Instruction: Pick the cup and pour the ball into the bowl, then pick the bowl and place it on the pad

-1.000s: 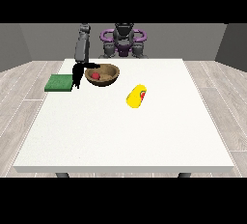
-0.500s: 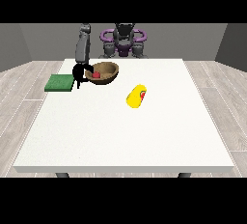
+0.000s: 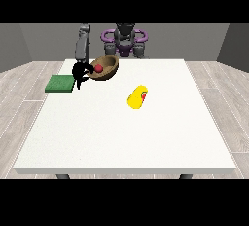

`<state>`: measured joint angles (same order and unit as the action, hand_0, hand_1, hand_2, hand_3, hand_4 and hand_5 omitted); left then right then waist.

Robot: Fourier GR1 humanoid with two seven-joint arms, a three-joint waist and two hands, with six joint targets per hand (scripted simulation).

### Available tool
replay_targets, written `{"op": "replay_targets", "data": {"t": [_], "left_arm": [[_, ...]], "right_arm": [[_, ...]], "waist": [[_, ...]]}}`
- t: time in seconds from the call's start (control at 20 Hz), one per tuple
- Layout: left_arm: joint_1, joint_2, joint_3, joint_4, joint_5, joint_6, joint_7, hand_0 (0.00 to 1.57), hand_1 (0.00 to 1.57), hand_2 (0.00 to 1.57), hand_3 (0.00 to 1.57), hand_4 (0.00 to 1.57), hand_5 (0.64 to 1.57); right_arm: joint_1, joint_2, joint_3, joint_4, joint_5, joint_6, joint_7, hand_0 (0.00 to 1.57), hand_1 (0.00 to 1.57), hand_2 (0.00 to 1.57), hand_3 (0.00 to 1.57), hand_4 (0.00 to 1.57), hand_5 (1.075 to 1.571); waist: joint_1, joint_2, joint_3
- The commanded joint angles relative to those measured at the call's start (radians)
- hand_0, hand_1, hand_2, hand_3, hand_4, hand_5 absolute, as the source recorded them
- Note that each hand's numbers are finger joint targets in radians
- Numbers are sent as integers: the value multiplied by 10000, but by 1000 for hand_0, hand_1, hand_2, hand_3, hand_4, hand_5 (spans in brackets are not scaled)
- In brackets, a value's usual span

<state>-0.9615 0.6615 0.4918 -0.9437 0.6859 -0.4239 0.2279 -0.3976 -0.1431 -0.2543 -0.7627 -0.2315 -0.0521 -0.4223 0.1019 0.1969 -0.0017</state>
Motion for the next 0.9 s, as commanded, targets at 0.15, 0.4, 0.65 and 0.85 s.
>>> {"op": "replay_targets", "data": {"t": [0.15, 0.4, 0.65, 0.85], "left_arm": [[720, 612, 382, 830, -56, -257, -85, 0, 0, 0, 0, 0, 1571], [826, 1233, 664, 1217, -155, -345, -514, 0, 0, 0, 0, 0, 1571], [539, 502, 92, 401, 218, -67, -72, 0, 0, 0, 0, 0, 1571], [-50, 768, 65, -88, 402, 220, -33, 0, 0, 0, 0, 0, 1571]], "right_arm": [[-413, -2010, 64, -268, 140, -106, 3327, 1571, 1571, 1571, 1149, 1135, 1553], [-700, -2949, 610, -718, 740, 407, 3971, 1571, 1571, 1571, 1099, 1168, 1570], [-1446, -3919, -27, 484, 510, 1157, 3932, 1571, 1571, 1571, 1149, 1160, 1568], [-1714, -4022, -432, 1097, 477, 1107, 2788, 1571, 1571, 1571, 1089, 1139, 1566]], "waist": [[-995, -708, -14], [-1604, -442, 4], [-855, -139, 26], [-734, 677, 34]]}}
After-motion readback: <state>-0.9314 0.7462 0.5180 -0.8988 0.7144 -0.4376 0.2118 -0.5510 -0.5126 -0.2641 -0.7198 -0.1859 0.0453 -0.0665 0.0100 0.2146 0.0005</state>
